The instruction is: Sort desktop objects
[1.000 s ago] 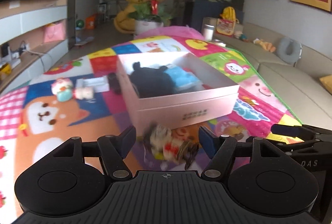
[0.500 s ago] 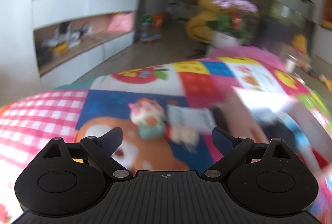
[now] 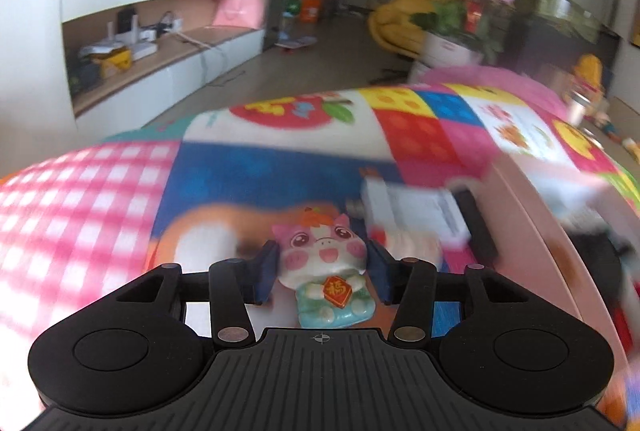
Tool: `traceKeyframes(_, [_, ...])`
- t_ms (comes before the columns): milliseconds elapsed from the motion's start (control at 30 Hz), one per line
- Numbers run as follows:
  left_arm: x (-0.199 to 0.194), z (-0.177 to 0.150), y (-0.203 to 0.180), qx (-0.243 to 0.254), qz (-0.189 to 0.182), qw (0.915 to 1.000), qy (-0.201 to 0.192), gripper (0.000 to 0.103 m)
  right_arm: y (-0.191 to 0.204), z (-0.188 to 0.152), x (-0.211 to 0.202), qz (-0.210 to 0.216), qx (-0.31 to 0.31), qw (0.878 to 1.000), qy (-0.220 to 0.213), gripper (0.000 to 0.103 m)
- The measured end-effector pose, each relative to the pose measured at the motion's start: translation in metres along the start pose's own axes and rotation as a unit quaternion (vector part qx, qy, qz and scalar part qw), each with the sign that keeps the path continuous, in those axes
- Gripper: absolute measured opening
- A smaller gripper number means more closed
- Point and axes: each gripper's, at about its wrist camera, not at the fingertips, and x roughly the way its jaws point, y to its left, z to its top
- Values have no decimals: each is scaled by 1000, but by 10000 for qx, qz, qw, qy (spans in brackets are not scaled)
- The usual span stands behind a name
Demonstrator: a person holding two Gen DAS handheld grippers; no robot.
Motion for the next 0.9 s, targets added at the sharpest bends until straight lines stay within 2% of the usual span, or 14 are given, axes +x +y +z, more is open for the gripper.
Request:
traceKeyframes(100, [-29,-21,3,86,-402,9991,127,52,20,42,77,-15,-77,9963,851,36])
traceKeyframes(167, [-48,-34,5,80,-695,9973,214,53,30,60,131,-121,-2,9914,1300,33])
traceKeyframes(267, [-71,-53,5,31,-1016,9946,225,55,37,69,205,-225,290,9803,1940,33])
traceKeyframes(333, [-84,-64,4,-13,-1038,9944,175,70,36,70,243,-401,577,9733,2186,33])
traceKeyframes(433, [-94,-76,5,-124,-974,9949,215,80,30,67,281,-584,873,9619,2523,33])
traceKeyframes(533, [-102,-84,5,-110,-1118,9935,182,88,22,56,283,-324,1140,9496,2902,33])
traceKeyframes(600, [-105,-86,4,-140,-1286,9914,177,90,29,46,263,88,940,9432,3185,33])
traceKeyframes(667, [-107,-86,2,-153,-1419,9896,151,92,42,35,236,576,666,9279,3622,33])
traceKeyframes(700, [-108,-87,1,-147,-1473,9889,125,93,47,35,221,755,569,9263,3646,33])
traceKeyframes(733, [-107,-87,-1,-152,-1510,9884,108,94,50,41,207,808,419,9324,3497,33])
traceKeyframes(767, [-107,-88,-3,-156,-1551,9877,106,94,51,51,197,611,204,9439,3240,33])
traceKeyframes(833, [-105,-90,-8,-125,-1588,9872,122,94,45,70,198,-217,-164,9607,2761,33])
traceKeyframes(867, [-104,-92,-9,-82,-1656,9860,148,94,39,76,208,-589,-245,9614,2676,33])
traceKeyframes(900, [-105,-93,-10,-35,-1646,9863,132,94,32,78,220,-735,-177,9583,2757,30])
